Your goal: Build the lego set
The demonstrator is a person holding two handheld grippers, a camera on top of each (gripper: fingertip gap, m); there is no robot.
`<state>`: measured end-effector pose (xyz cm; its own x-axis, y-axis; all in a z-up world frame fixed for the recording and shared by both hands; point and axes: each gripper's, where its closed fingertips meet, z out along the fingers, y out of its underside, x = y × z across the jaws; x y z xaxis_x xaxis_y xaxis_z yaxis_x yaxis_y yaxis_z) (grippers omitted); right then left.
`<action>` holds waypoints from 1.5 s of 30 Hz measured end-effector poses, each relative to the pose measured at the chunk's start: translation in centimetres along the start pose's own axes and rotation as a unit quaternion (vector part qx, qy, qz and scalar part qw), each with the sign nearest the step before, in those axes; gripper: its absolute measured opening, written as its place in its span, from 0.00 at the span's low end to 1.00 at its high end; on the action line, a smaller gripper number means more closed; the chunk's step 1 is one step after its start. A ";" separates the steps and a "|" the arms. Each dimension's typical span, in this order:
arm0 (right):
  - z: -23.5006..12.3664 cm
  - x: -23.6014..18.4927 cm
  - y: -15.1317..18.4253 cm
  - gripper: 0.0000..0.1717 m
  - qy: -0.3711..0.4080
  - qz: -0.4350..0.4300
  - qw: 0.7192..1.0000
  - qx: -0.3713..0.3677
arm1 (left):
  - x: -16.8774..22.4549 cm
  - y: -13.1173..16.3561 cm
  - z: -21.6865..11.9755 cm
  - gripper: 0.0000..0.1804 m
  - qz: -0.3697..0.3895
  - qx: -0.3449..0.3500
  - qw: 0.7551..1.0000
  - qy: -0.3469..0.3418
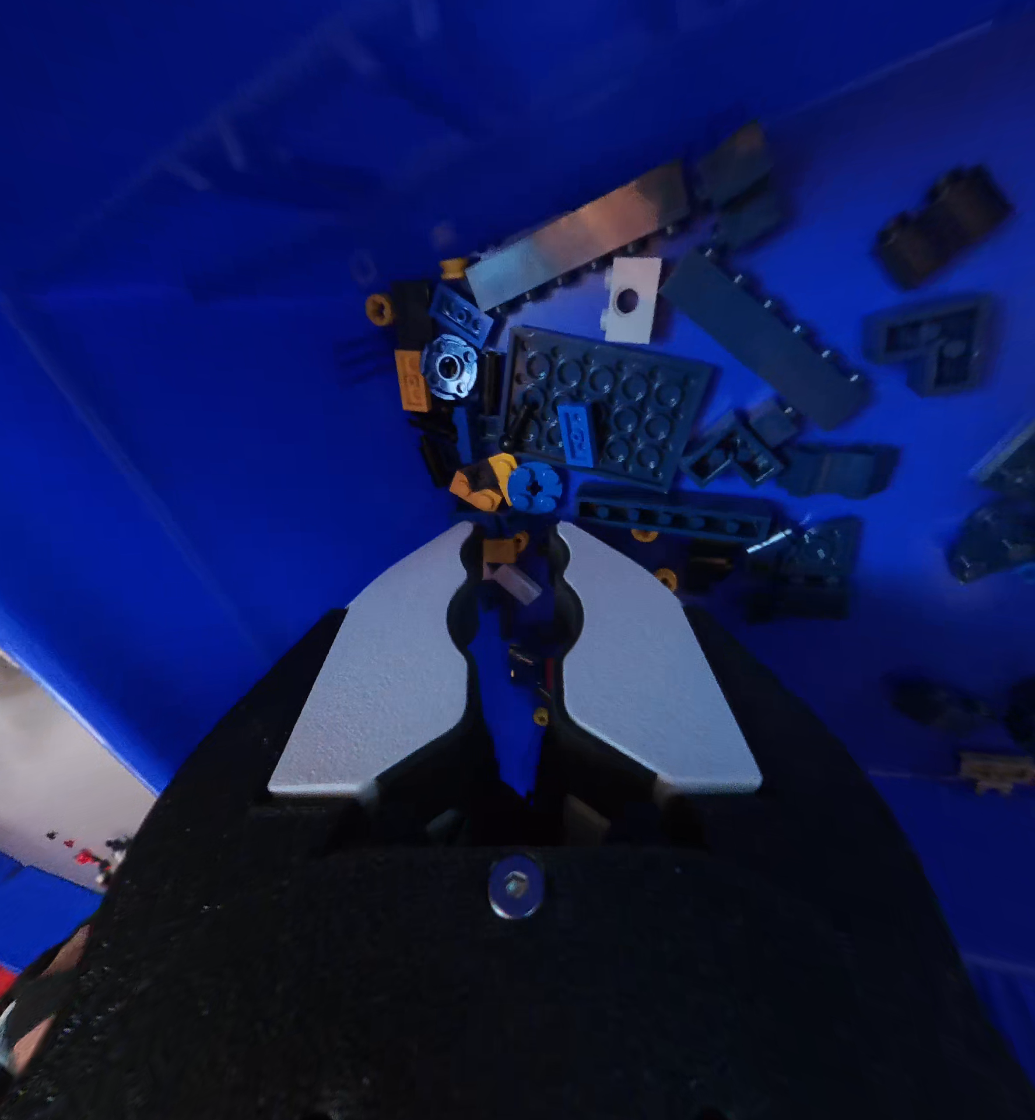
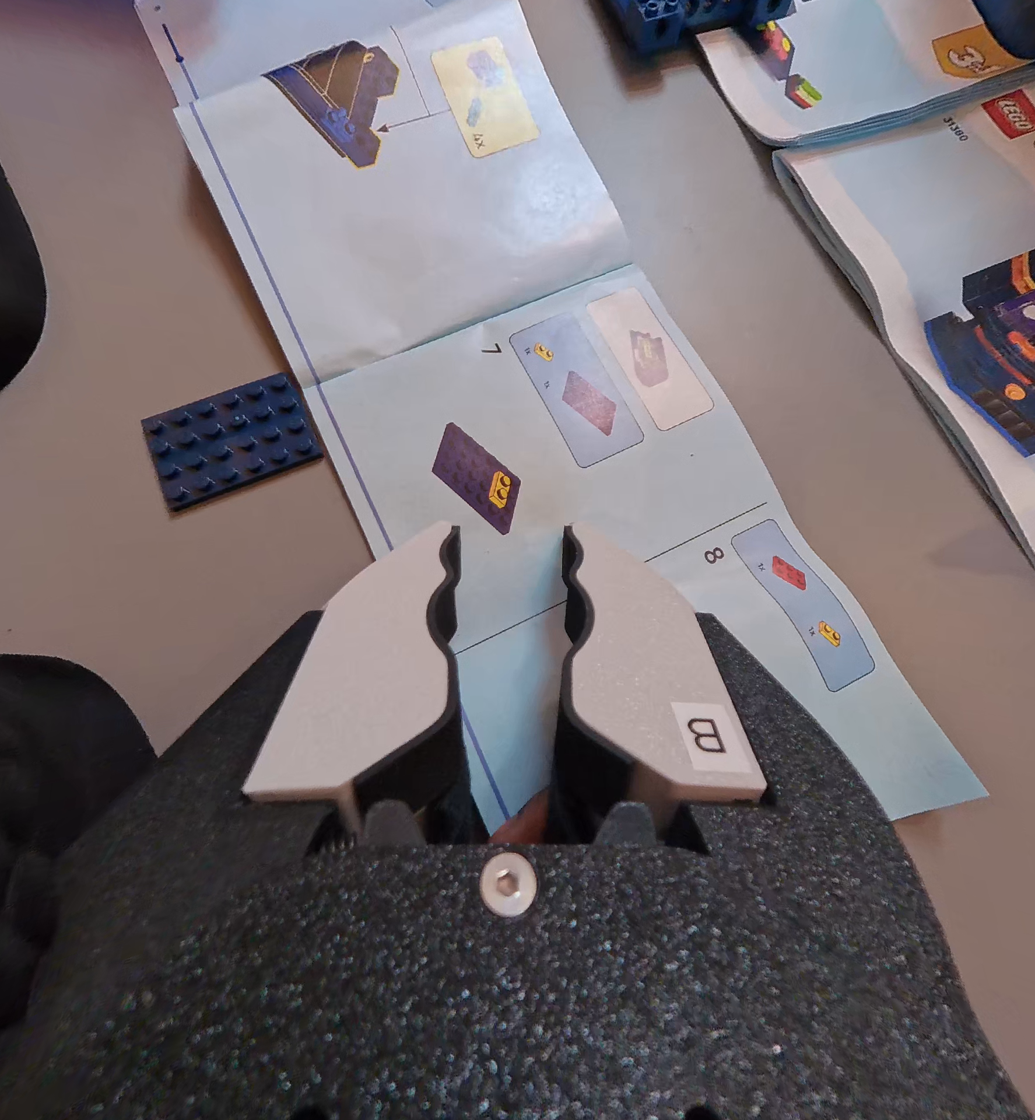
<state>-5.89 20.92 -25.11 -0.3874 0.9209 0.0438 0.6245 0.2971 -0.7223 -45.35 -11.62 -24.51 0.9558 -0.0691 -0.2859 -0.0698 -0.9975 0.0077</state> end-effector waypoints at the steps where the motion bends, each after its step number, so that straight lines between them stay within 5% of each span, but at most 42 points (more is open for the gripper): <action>1: 0.0 0.0 0.0 0.19 0.000 -0.001 1.000 0.000 | 0.4 0.4 -0.1 0.12 0.005 -0.013 1.000 0.014; 4: -0.1 -0.1 0.1 0.19 -0.001 -0.002 1.000 -0.001 | 3.2 1.1 -1.1 0.07 0.007 -0.031 0.995 0.098; 9: -0.1 -0.1 0.1 0.19 -0.003 -0.001 1.000 0.001 | 0.2 1.0 -4.9 0.16 -0.006 0.011 0.999 -0.047; 13: -0.1 -0.1 0.0 0.19 -0.006 -0.002 1.000 0.003 | -4.6 0.9 -9.9 0.29 -0.036 0.117 0.974 -0.193; 18: -0.1 -0.2 0.0 0.18 -0.003 -0.005 1.000 0.000 | -4.6 2.8 -6.9 0.28 -0.084 0.098 0.991 -0.014; 21: -0.1 -0.2 0.0 0.18 -0.003 -0.005 1.000 0.000 | -4.3 3.3 -5.0 0.09 -0.101 0.081 0.990 0.057; 23: -0.1 -0.2 0.0 0.18 -0.002 -0.006 1.000 0.000 | -3.9 3.2 -5.3 0.05 -0.111 0.078 0.987 0.089; 32: -0.1 -0.2 0.0 0.18 -0.003 -0.006 1.000 0.000 | -3.0 2.0 -13.3 0.02 -0.075 0.089 0.993 0.013; 41: -0.1 -0.5 0.0 0.16 -0.004 -0.023 1.000 -0.004 | -3.2 1.7 -12.3 0.03 -0.088 0.078 0.993 0.008; 45: -1.3 -1.5 -3.4 0.28 0.017 -0.078 0.996 0.043 | -3.2 1.7 -12.5 0.03 -0.086 0.074 0.994 0.000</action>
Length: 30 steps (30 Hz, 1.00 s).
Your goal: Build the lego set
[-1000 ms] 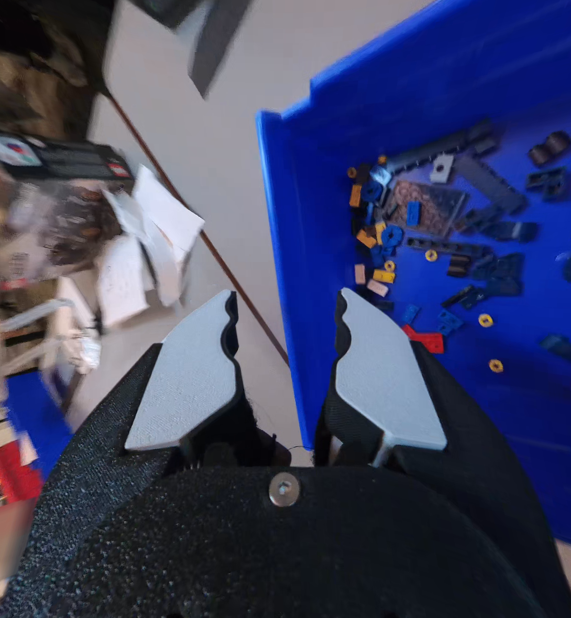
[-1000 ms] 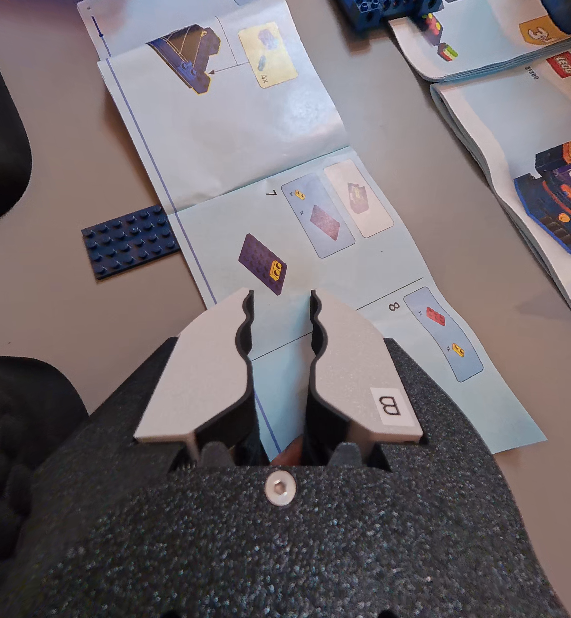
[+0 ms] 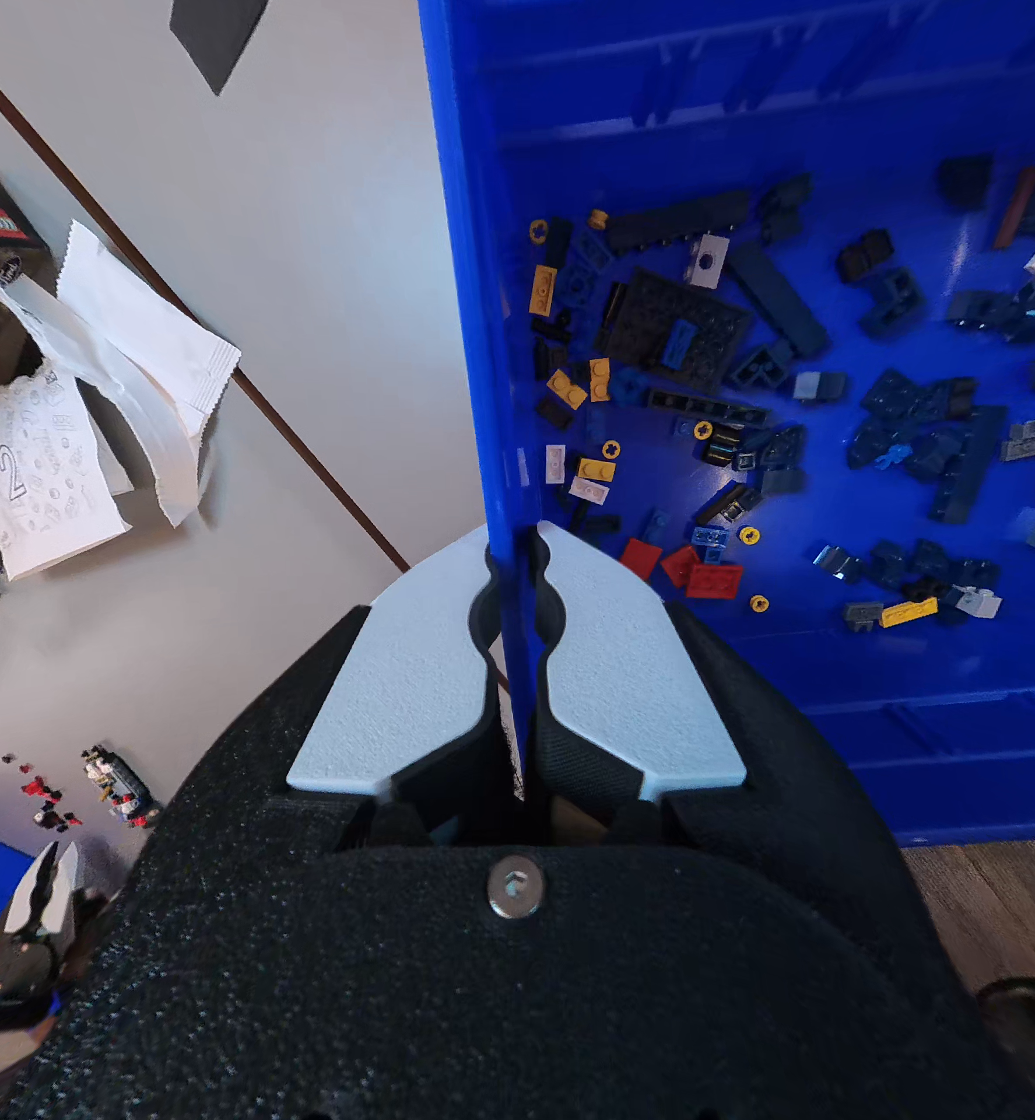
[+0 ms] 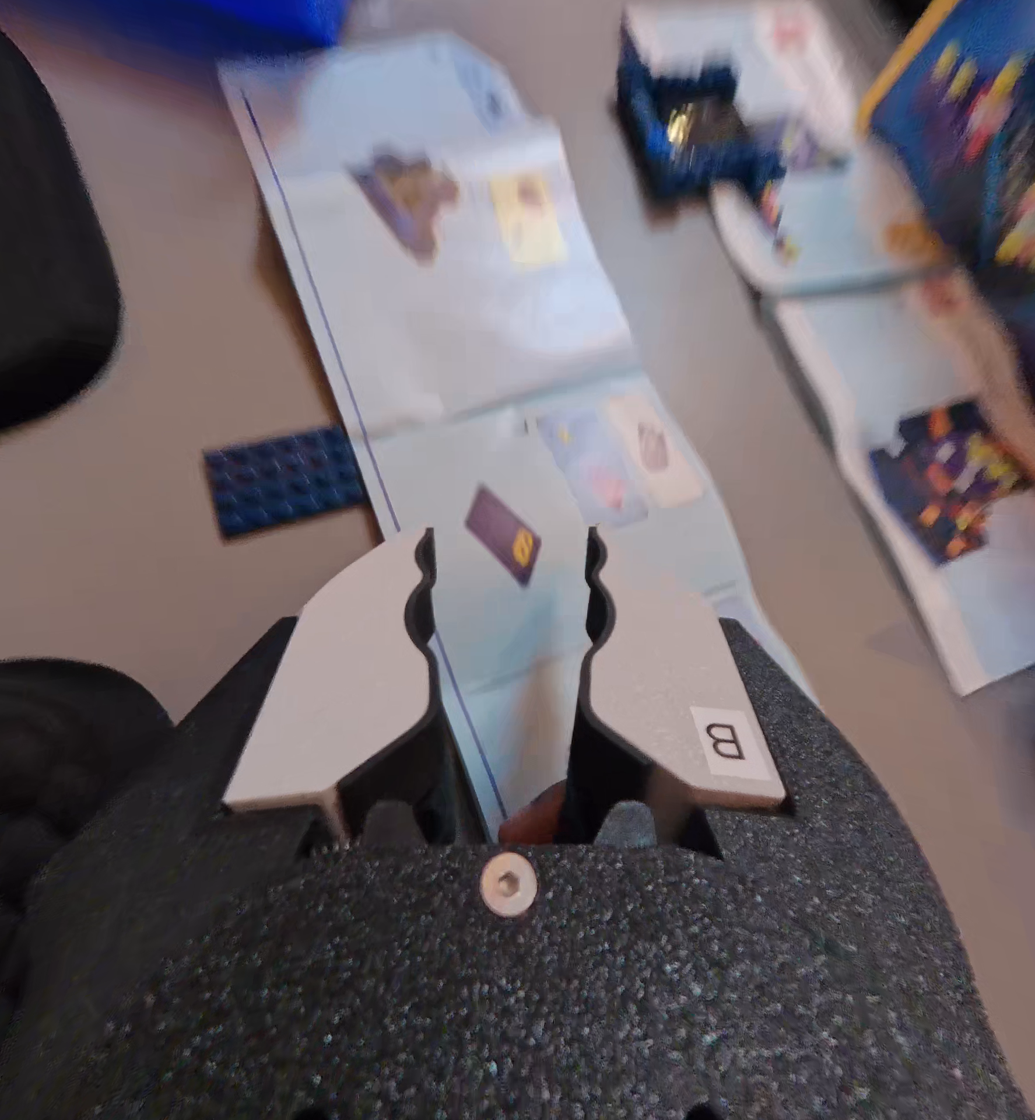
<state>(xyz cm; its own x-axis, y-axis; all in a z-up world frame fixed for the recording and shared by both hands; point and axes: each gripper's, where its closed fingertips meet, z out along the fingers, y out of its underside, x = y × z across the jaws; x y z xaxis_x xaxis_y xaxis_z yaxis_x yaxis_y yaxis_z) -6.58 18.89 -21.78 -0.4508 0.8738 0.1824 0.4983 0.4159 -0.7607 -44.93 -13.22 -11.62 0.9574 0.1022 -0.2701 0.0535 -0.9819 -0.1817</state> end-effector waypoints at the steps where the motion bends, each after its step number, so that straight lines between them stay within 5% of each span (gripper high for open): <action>1: -0.4 -0.4 -1.5 0.28 0.006 -0.012 1.000 0.010 | -0.1 0.1 0.2 0.03 -0.001 -0.006 1.000 0.000; 6: -0.8 -1.3 -4.8 0.32 0.059 -0.102 0.990 -0.078 | -0.1 -0.3 0.9 0.04 -0.005 -0.009 1.000 -0.016; 27: 2.2 -3.3 -6.0 0.36 0.045 -0.095 0.994 -0.026 | 1.0 -1.4 -1.1 0.05 -0.026 0.020 0.997 -0.076; 30: 2.3 -3.2 -6.0 0.37 0.045 -0.094 0.994 -0.026 | 0.9 -0.6 -0.7 0.06 -0.022 -0.020 0.995 -0.096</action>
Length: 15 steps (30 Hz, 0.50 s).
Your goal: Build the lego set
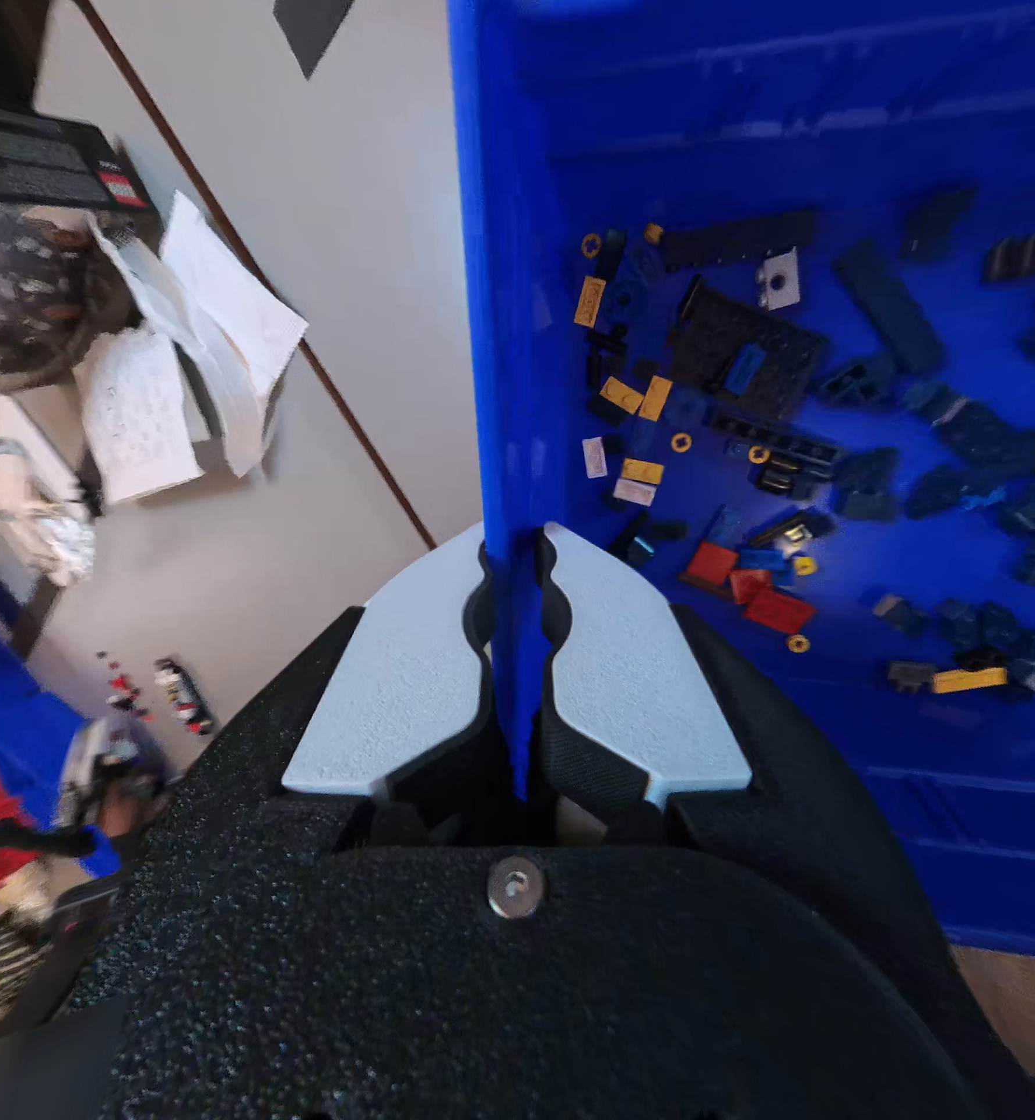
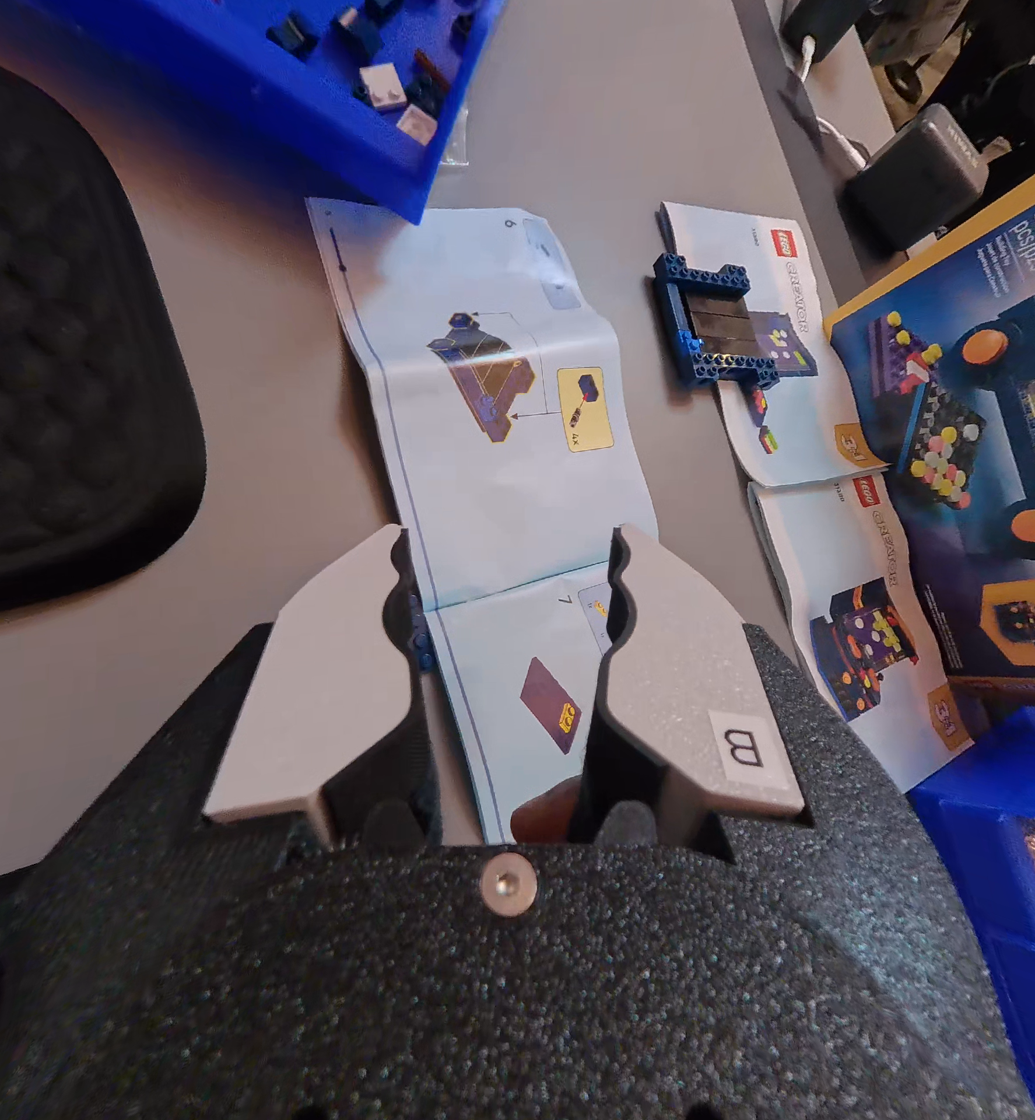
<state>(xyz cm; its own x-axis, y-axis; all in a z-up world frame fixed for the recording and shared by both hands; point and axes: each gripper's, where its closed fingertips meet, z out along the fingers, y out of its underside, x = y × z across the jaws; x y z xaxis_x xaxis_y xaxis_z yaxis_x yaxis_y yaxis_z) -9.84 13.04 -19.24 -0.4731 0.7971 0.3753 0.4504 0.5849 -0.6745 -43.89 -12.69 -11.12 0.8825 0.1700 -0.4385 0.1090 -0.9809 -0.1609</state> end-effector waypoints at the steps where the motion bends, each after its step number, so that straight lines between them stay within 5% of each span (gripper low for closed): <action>1: 0.0 0.1 0.0 0.37 0.001 0.001 1.000 0.002 | 0.2 -0.3 -0.4 0.06 0.014 0.014 1.000 -0.007; 4: 0.1 0.0 0.1 0.37 -0.008 0.009 1.000 0.004 | 0.0 -0.3 0.3 0.05 -0.017 0.031 0.999 0.040; 15: 0.4 -0.3 0.2 0.37 -0.027 0.021 0.999 0.007 | -0.1 0.0 3.1 0.07 0.009 0.024 0.999 0.046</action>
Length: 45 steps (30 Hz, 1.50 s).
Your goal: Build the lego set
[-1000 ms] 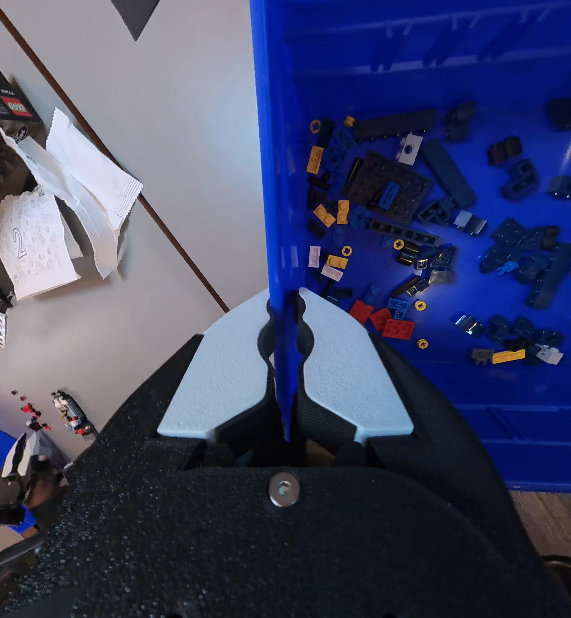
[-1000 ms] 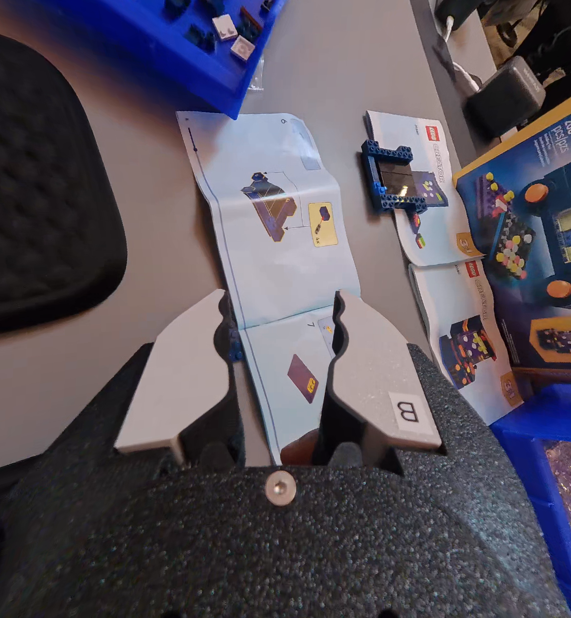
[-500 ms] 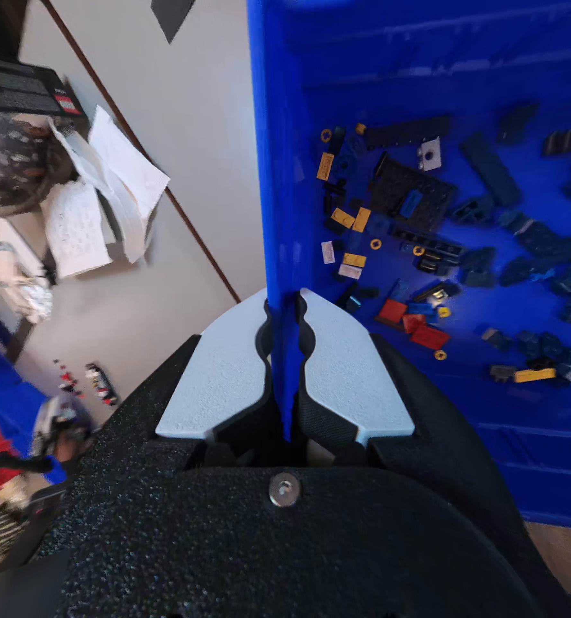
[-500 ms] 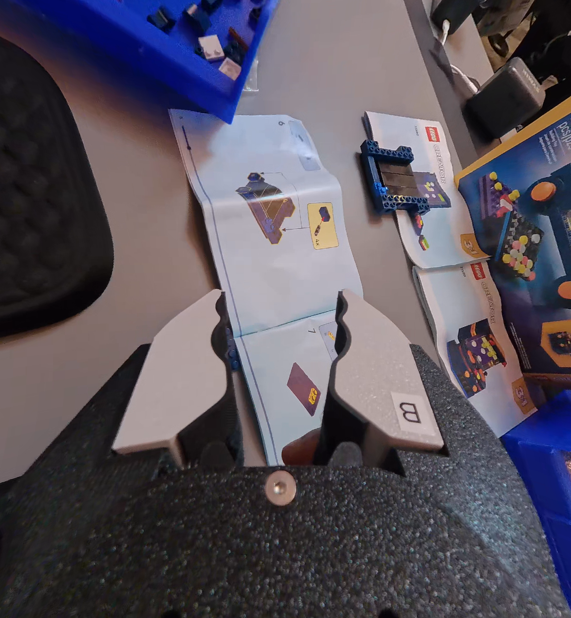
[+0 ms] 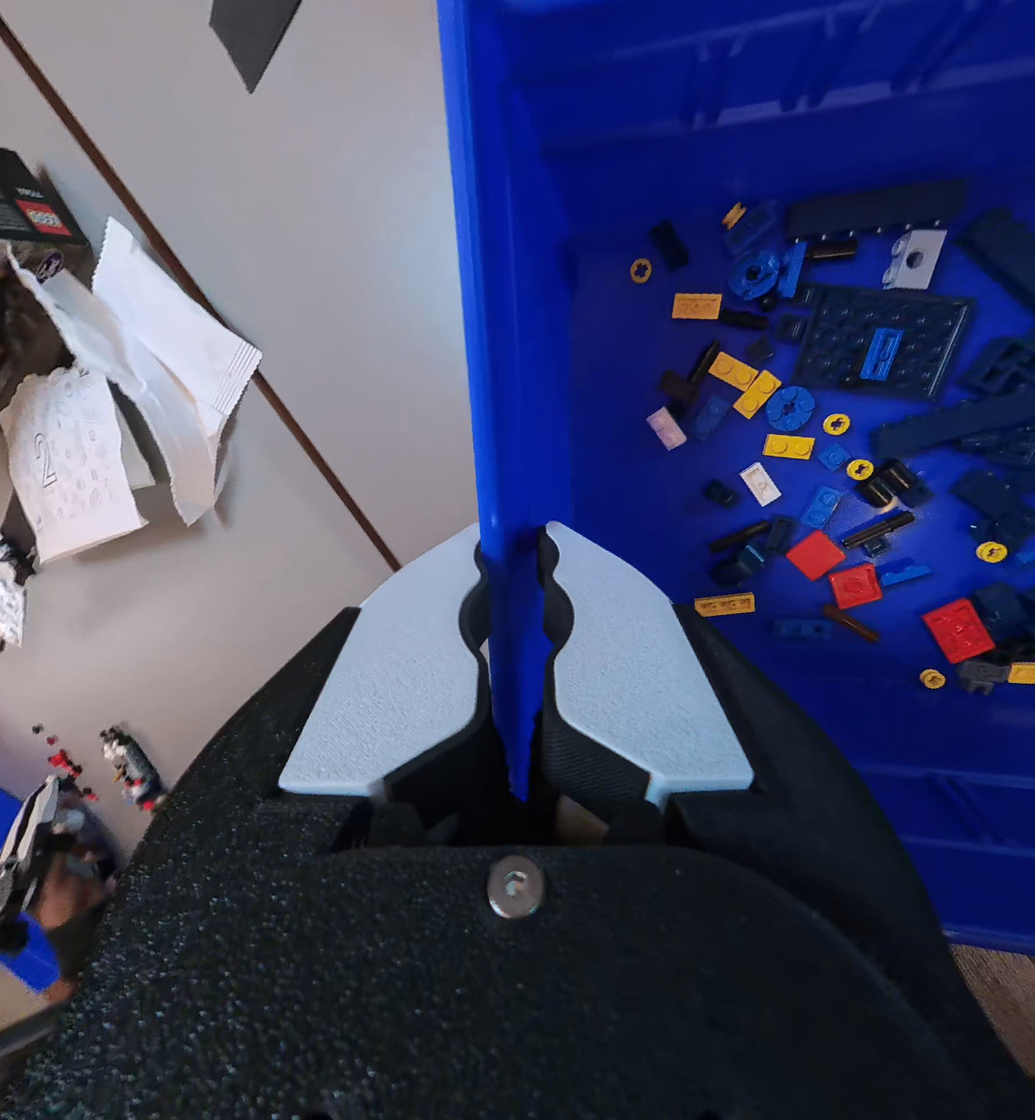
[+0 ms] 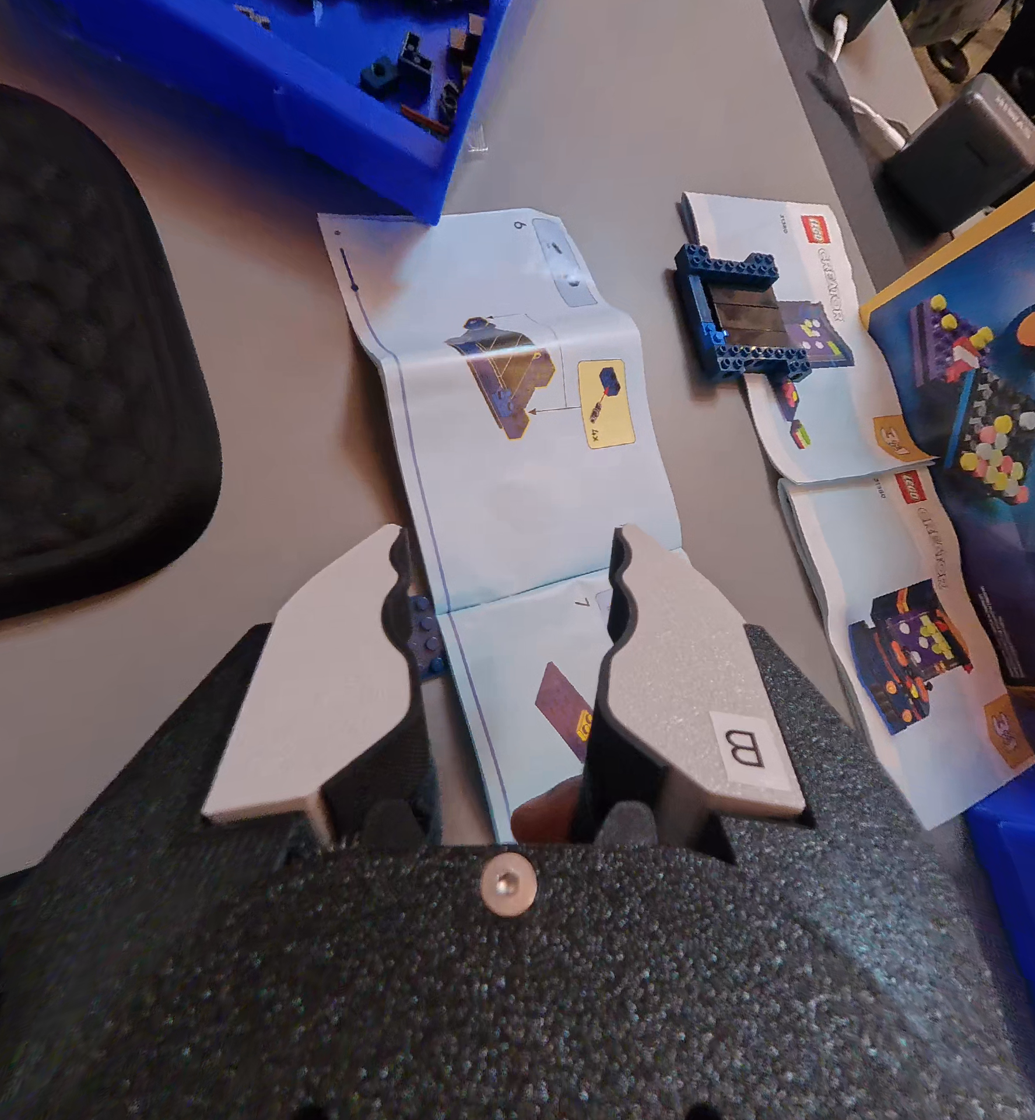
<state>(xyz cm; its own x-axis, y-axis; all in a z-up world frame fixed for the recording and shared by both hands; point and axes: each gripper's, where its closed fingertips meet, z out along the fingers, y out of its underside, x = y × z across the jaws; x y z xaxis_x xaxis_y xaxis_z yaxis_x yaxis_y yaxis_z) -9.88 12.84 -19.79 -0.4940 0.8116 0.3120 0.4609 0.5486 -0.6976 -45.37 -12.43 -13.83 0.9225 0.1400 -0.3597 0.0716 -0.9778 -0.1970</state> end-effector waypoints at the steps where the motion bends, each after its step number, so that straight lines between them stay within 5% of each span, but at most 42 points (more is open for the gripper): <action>1: 0.0 0.0 -0.1 0.37 -0.002 0.001 1.000 0.002 | 0.2 -0.1 0.4 0.07 0.001 0.006 1.000 0.009; 9: 0.1 0.0 0.1 0.37 -0.005 0.003 1.000 0.002 | 0.8 0.3 3.9 0.12 0.015 0.038 0.999 0.036; 12: 0.2 0.1 0.2 0.37 -0.005 0.004 1.000 0.000 | 0.1 -1.6 2.1 0.28 0.037 0.108 0.993 -0.037; 14: 0.3 0.1 0.3 0.37 -0.006 0.005 1.000 0.000 | 1.9 -3.6 0.1 0.27 0.054 0.178 0.981 -0.052; 16: 0.4 0.1 0.3 0.37 -0.007 0.005 1.000 0.000 | 6.7 -4.5 -0.8 0.20 0.059 0.204 0.977 0.031; 18: 0.4 0.0 0.4 0.37 -0.010 0.005 1.000 0.001 | 10.4 -3.9 -0.1 0.16 0.040 0.164 0.979 0.114; 23: 0.3 -0.3 0.3 0.37 -0.011 -0.004 1.000 0.001 | 11.3 -1.5 3.6 0.12 -0.011 0.070 0.986 0.152; 34: 0.2 -0.4 0.2 0.36 -0.012 -0.009 1.000 0.004 | 11.7 -1.0 5.0 0.12 0.027 -0.050 0.988 0.143; 45: 0.1 -0.3 0.4 0.36 -0.012 -0.008 1.000 0.005 | 11.8 -1.1 6.2 0.11 0.044 -0.082 0.983 0.156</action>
<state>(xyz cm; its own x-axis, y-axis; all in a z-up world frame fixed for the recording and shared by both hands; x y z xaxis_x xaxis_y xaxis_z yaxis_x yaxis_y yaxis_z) -9.59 12.75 -20.18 -0.5198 0.7971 0.3074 0.4446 0.5597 -0.6994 -36.93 -8.75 -23.53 0.9975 0.0241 -0.0666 0.0229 -0.9996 -0.0194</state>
